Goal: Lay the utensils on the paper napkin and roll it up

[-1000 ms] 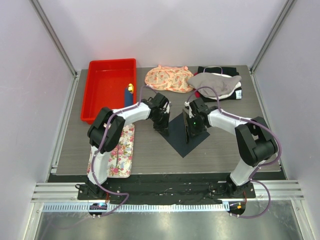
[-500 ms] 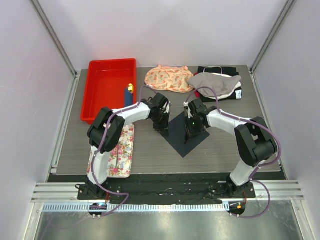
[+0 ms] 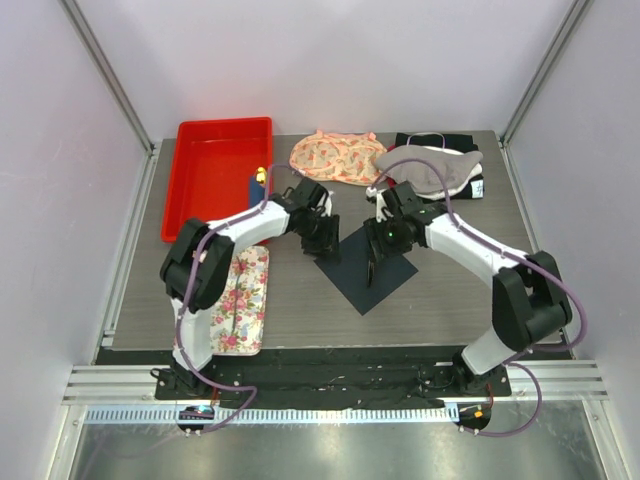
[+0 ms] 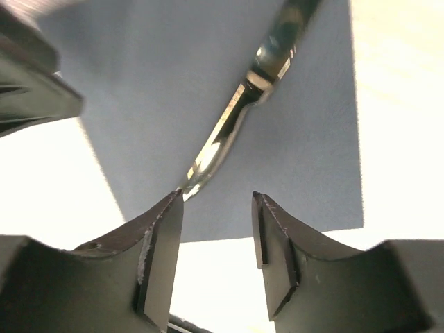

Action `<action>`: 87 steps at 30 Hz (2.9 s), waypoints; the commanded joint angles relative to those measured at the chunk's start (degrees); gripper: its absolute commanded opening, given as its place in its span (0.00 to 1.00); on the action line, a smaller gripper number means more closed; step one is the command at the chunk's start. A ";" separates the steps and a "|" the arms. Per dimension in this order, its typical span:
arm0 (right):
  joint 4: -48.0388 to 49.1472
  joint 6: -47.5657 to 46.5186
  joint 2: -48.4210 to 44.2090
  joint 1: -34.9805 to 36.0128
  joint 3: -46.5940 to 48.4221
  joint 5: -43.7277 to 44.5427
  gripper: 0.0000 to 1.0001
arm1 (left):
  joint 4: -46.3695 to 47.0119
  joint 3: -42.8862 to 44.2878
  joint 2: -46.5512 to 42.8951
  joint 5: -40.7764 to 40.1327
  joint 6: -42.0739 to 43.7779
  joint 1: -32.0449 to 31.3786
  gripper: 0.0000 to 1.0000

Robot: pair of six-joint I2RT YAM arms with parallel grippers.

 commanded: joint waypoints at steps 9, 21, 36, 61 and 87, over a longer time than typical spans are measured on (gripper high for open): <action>-4.49 -4.16 -13.10 -0.68 6.31 -2.07 0.64 | -12.57 -2.76 -27.01 -9.43 13.66 3.71 0.60; -4.23 -3.46 -12.84 -1.12 5.08 -0.05 0.79 | -22.96 -21.51 -36.44 -24.28 22.72 20.22 0.54; -4.06 -3.63 -11.79 -1.12 5.52 1.01 0.80 | -12.94 -16.85 -18.85 -17.97 17.45 23.84 0.38; -5.90 -9.08 -11.96 -1.04 9.47 -11.73 0.79 | -25.07 -13.08 -32.98 0.82 17.81 23.75 0.00; 14.40 12.11 -2.39 7.22 20.99 -12.72 0.69 | -4.05 12.84 -23.86 -12.42 -17.27 9.96 0.00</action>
